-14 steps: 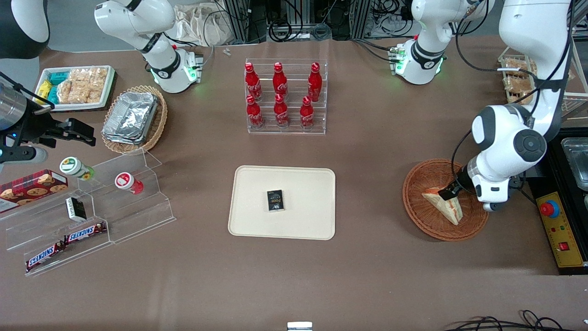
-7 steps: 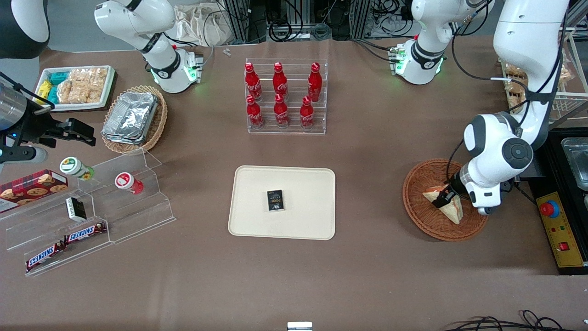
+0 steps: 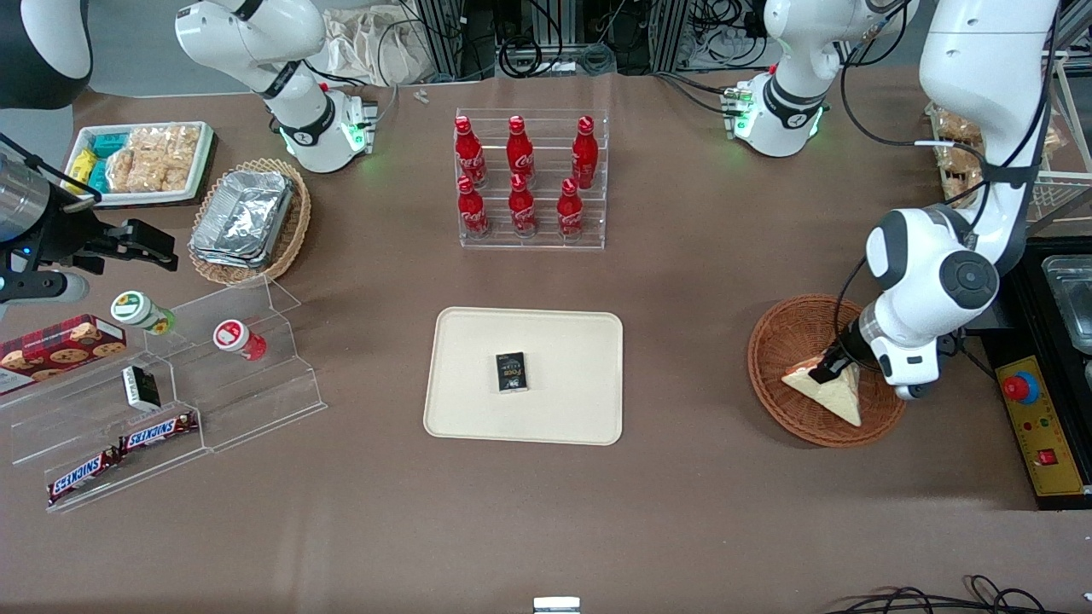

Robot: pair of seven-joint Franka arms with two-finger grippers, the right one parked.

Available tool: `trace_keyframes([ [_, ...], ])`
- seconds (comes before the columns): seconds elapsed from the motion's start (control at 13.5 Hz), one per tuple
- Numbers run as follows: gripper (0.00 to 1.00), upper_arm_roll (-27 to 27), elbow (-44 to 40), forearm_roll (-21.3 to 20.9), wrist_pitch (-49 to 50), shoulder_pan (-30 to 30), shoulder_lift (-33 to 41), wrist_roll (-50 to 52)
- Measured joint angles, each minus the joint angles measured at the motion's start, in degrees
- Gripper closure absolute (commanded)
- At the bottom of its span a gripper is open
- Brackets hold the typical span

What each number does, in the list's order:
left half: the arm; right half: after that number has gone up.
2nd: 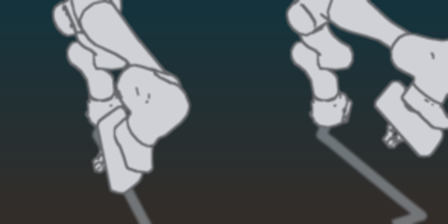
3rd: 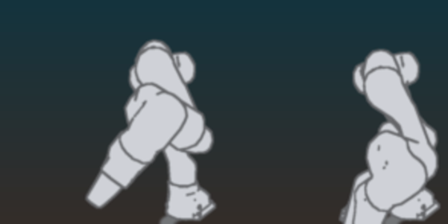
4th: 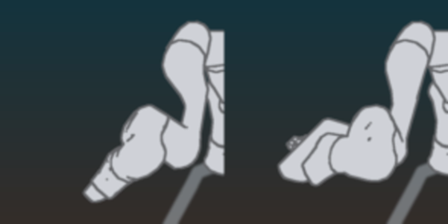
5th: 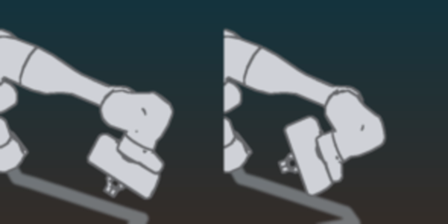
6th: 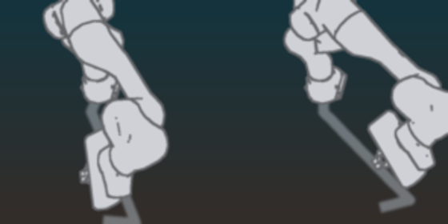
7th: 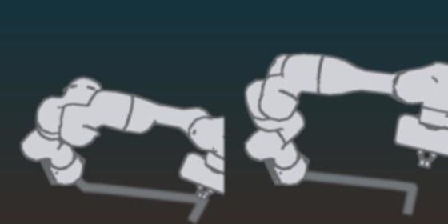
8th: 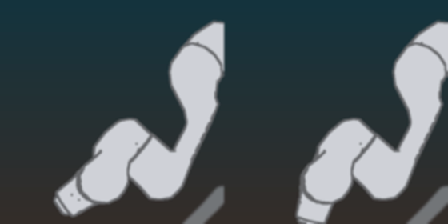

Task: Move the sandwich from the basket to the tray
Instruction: 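Close the left gripper on the sandwich and lift it from the basket, then carry the held sandwich over to the cream tray and lower it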

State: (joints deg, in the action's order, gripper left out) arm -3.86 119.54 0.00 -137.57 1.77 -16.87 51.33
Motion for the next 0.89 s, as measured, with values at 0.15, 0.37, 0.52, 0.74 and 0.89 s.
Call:
trace_keyframes([
  [0.15,1.0,-1.84,-3.88,-0.09,9.86,-0.02,3.54,-0.09],
  [0.37,1.0,-9.8,-11.86,-0.97,22.87,-0.33,7.1,-0.02],
  [0.52,1.0,-17.01,-14.03,-4.0,24.76,-0.93,6.93,0.22],
  [0.74,1.0,-23.98,-14.07,-8.37,22.81,-5.03,3.34,1.15],
  [0.89,1.0,-24.41,-14.39,-9.63,18.12,-9.31,-0.64,1.18],
])
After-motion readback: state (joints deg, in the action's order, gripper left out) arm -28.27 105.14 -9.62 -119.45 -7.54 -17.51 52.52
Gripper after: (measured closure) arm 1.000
